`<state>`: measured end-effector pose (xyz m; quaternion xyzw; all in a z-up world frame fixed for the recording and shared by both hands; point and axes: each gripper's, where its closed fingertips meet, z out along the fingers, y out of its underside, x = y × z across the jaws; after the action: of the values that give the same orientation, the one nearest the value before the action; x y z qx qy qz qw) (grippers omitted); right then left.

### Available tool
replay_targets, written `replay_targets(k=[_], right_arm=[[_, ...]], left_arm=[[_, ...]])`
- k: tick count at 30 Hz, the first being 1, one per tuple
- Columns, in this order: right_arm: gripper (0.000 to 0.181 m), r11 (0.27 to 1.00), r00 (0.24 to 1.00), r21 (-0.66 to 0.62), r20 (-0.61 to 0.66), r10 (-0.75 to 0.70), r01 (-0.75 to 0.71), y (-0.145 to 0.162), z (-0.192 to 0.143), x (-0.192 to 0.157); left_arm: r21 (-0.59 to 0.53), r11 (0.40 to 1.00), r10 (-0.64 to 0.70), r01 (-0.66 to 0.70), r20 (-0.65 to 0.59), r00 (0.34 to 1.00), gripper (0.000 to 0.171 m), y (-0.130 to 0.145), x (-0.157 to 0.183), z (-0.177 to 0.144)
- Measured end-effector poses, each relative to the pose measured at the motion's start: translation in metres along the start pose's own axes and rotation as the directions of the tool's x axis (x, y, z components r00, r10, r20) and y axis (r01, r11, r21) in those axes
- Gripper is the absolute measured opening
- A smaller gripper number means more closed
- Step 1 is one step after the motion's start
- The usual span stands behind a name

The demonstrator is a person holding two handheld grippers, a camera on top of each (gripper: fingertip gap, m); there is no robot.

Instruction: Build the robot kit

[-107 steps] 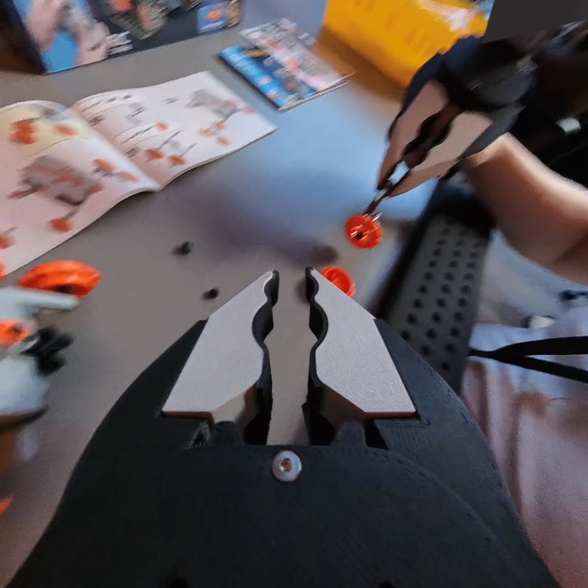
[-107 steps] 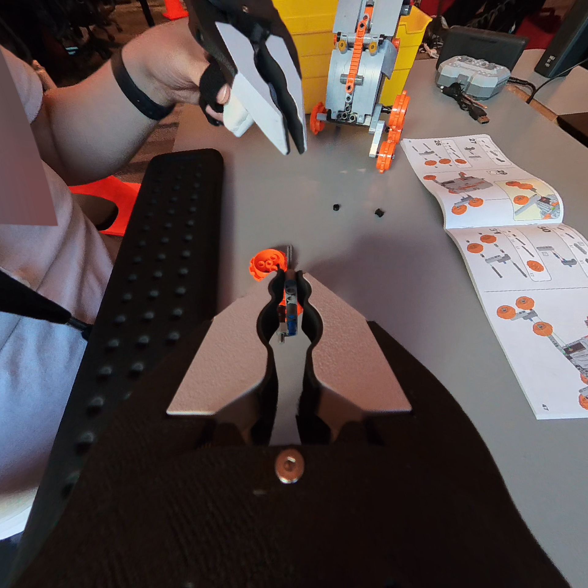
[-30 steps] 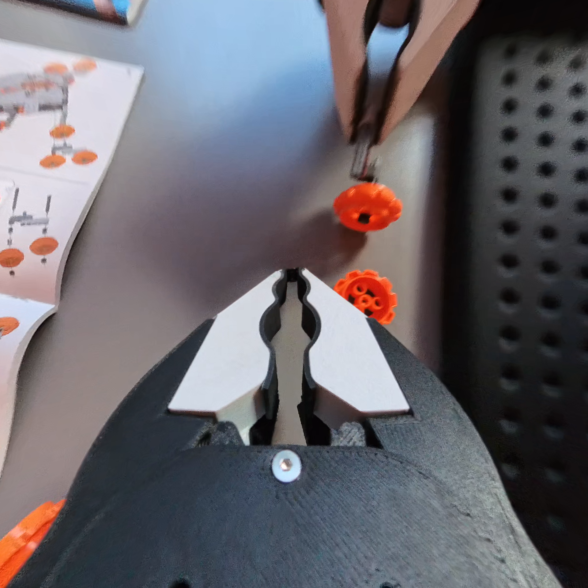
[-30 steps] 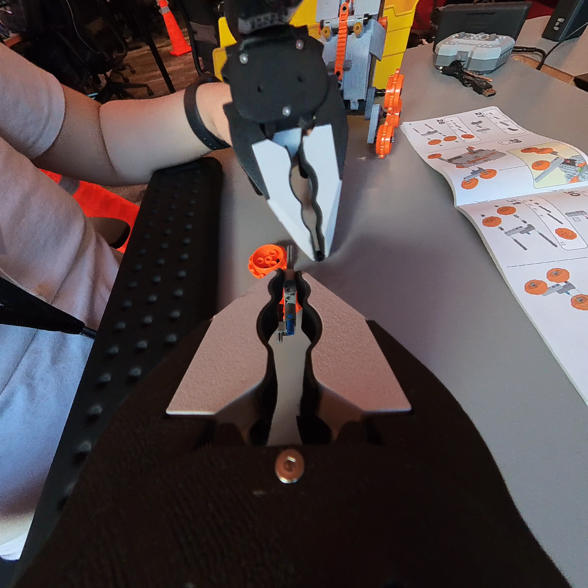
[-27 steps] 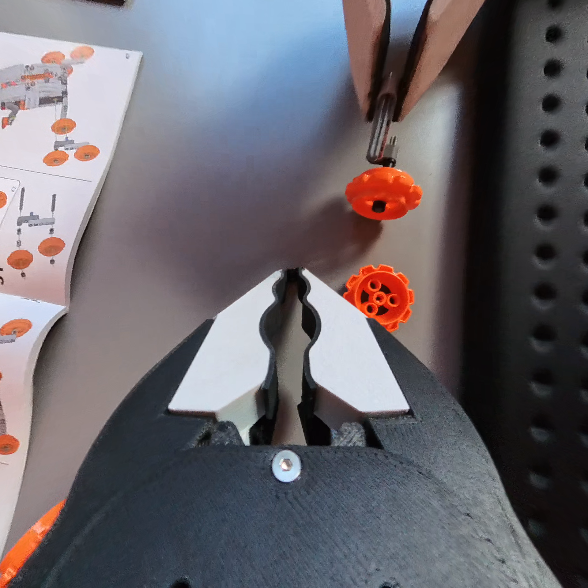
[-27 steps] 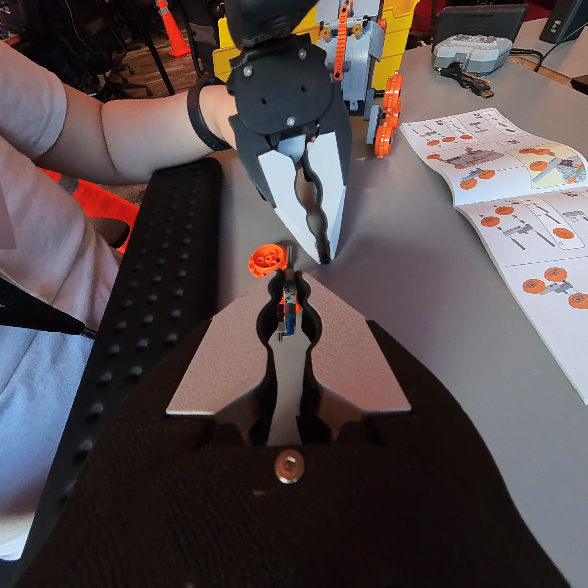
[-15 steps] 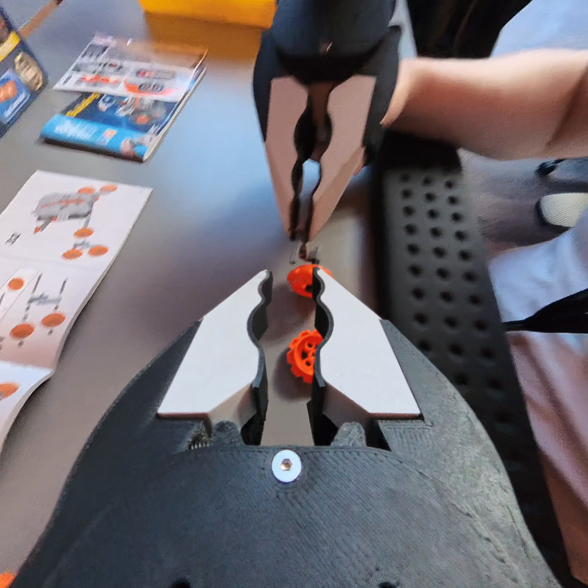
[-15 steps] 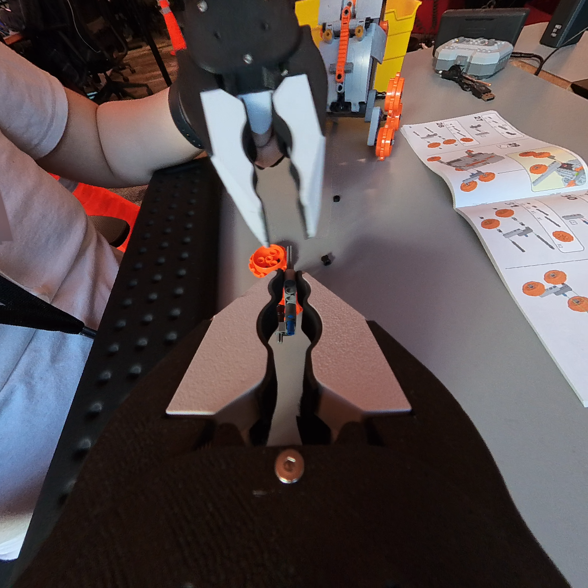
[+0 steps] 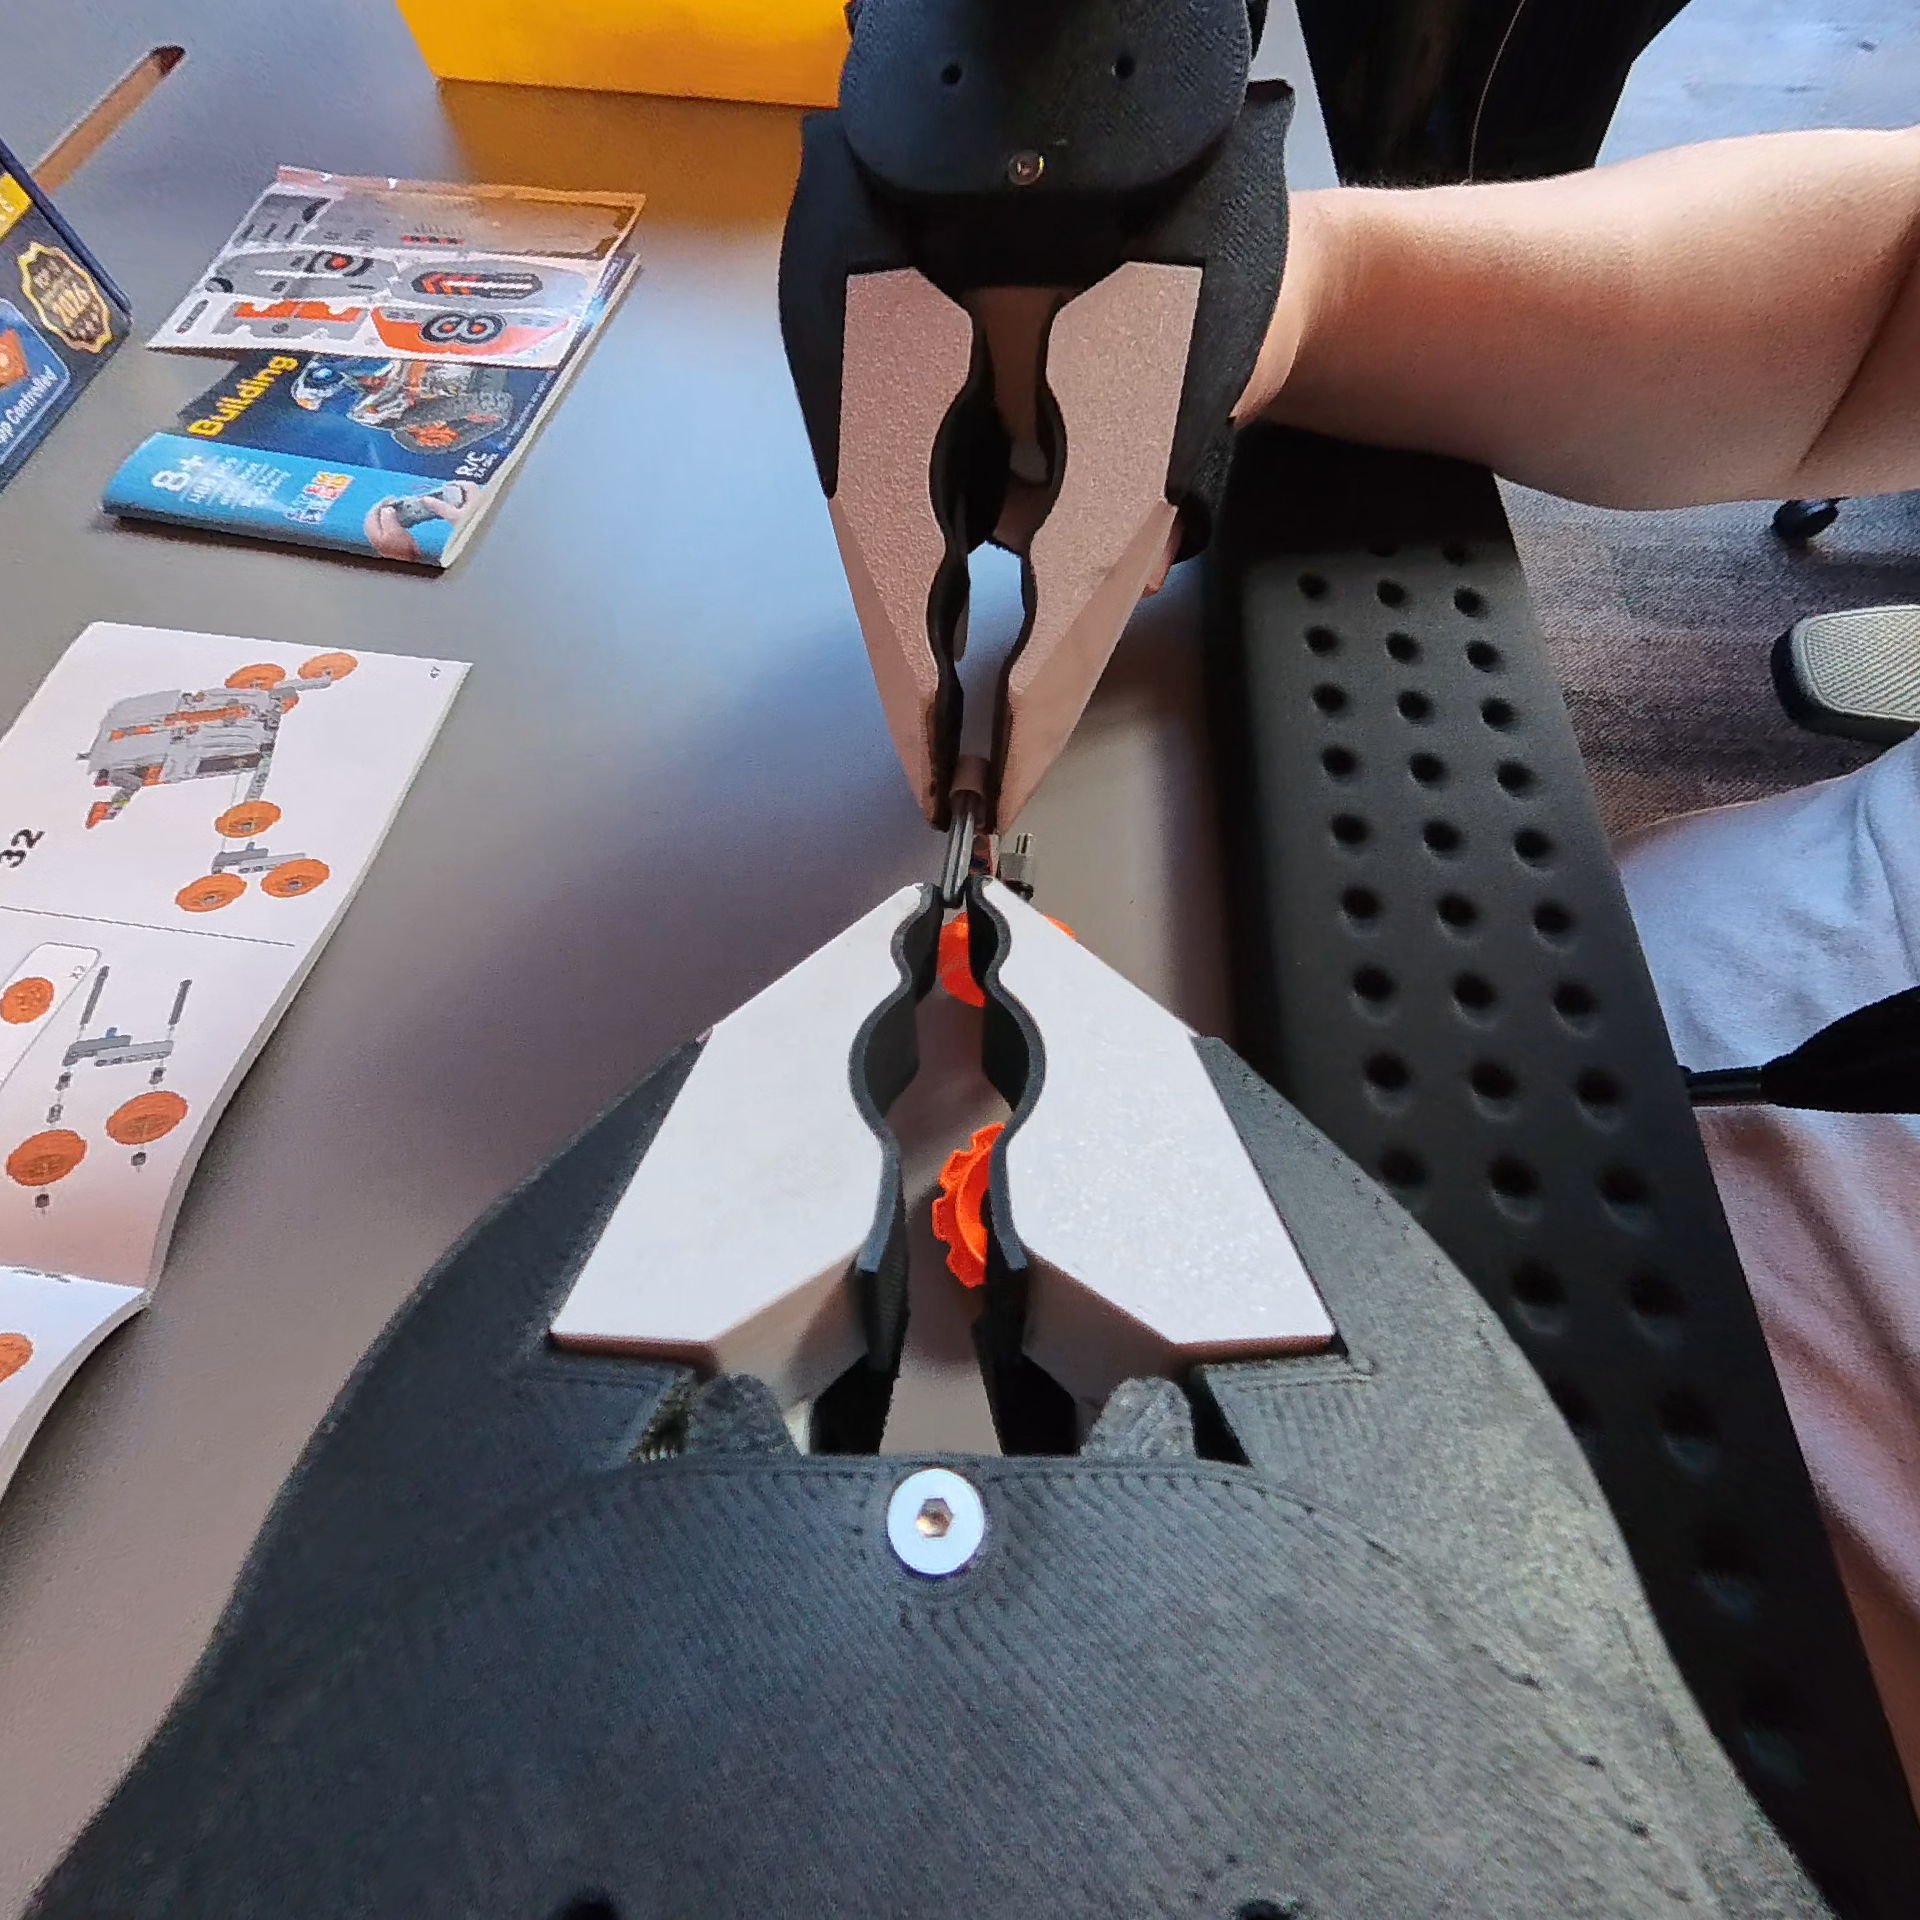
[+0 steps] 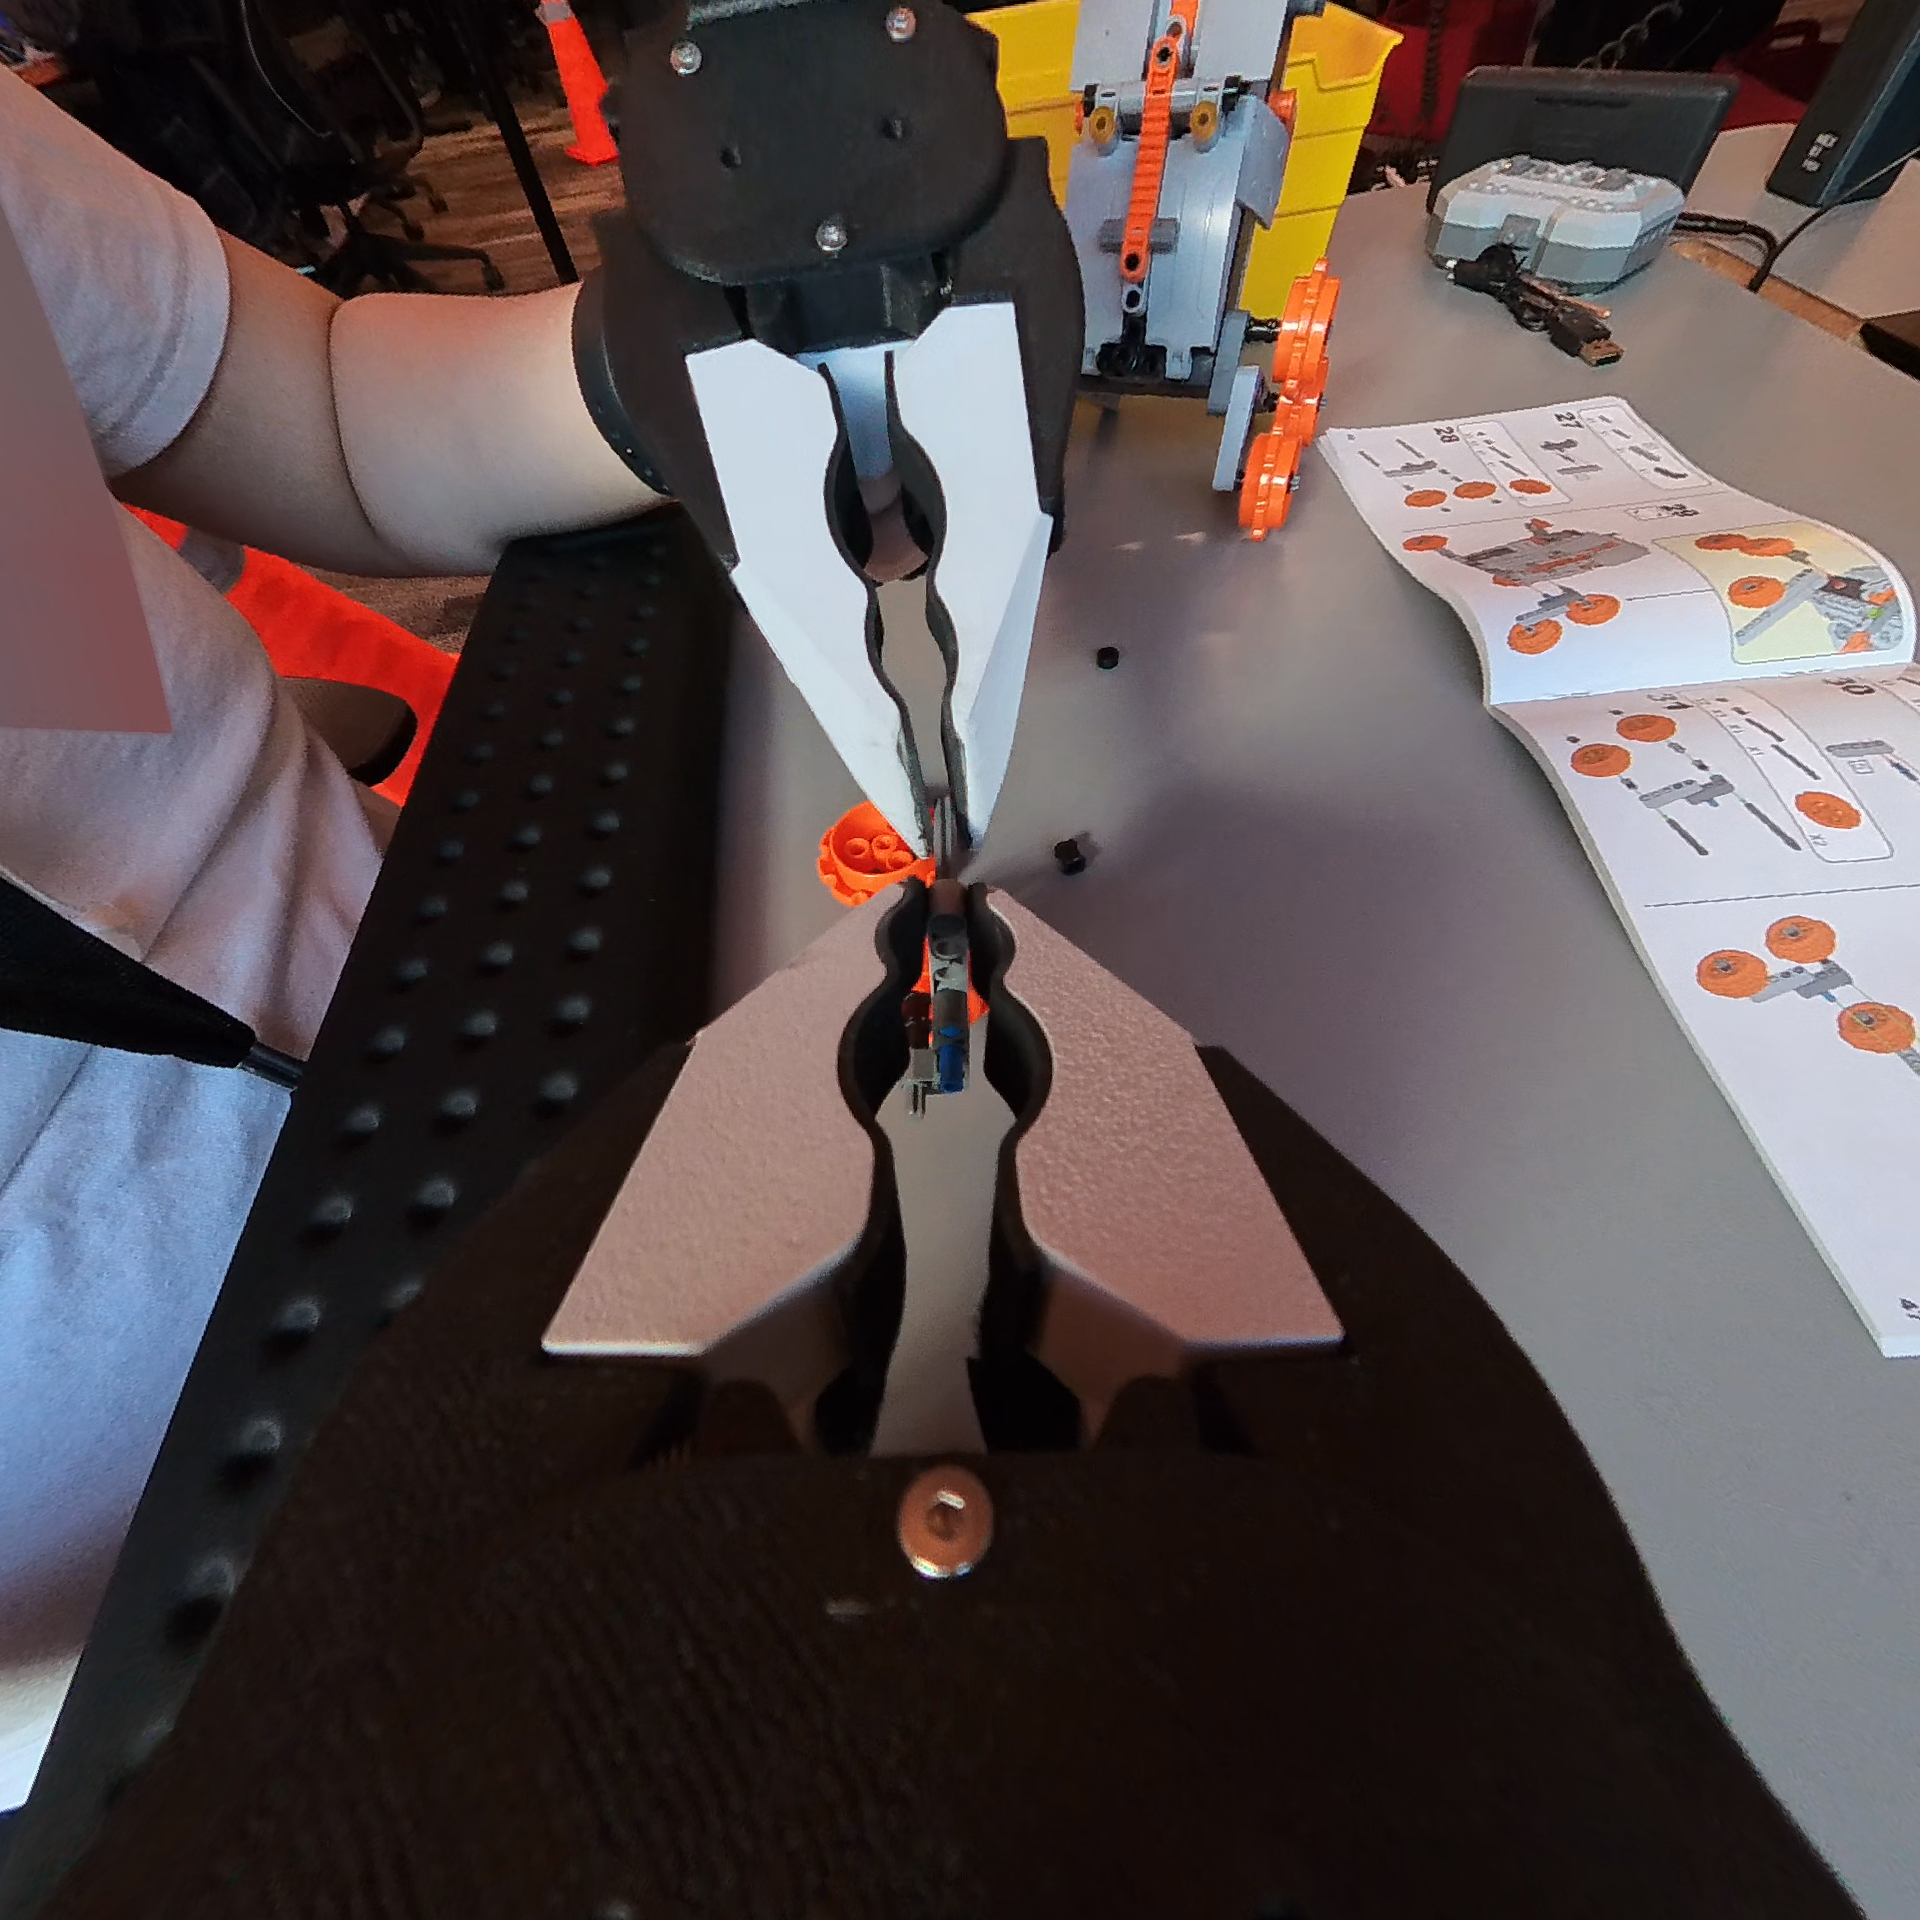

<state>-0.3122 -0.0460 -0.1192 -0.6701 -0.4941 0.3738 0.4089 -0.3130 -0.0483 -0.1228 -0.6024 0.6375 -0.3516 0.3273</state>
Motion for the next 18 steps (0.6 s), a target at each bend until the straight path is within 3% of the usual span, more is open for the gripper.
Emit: replay_targets(k=[6, 10, 13, 18], right_arm=[[0.007, 1.0, 1.0, -0.001, 0.009, -0.013, 0.013, 0.0, 0.0, -0.002], [0.016, 0.993, 0.994, 0.028, -0.018, -0.112, 0.112, -0.013, -0.001, -0.006], [0.012, 0.982, 0.981, -0.031, -0.054, -0.186, 0.184, -0.012, -0.001, -0.003], [0.009, 0.981, 0.982, -0.056, -0.014, -0.189, 0.188, -0.008, 0.001, -0.004]], left_arm=[[-0.007, 1.0, 0.008, -0.008, -0.011, 1.0, 0.002, 0.001, 0.003, 0.002], [-0.016, 0.999, 0.033, -0.033, 0.001, 0.999, 0.002, 0.001, 0.004, 0.003], [-0.014, 0.999, 0.041, -0.041, 0.006, 0.999, 0.002, -0.001, 0.005, 0.003], [-0.018, 0.998, 0.053, -0.053, 0.003, 0.999, 0.002, -0.002, 0.007, 0.004]])
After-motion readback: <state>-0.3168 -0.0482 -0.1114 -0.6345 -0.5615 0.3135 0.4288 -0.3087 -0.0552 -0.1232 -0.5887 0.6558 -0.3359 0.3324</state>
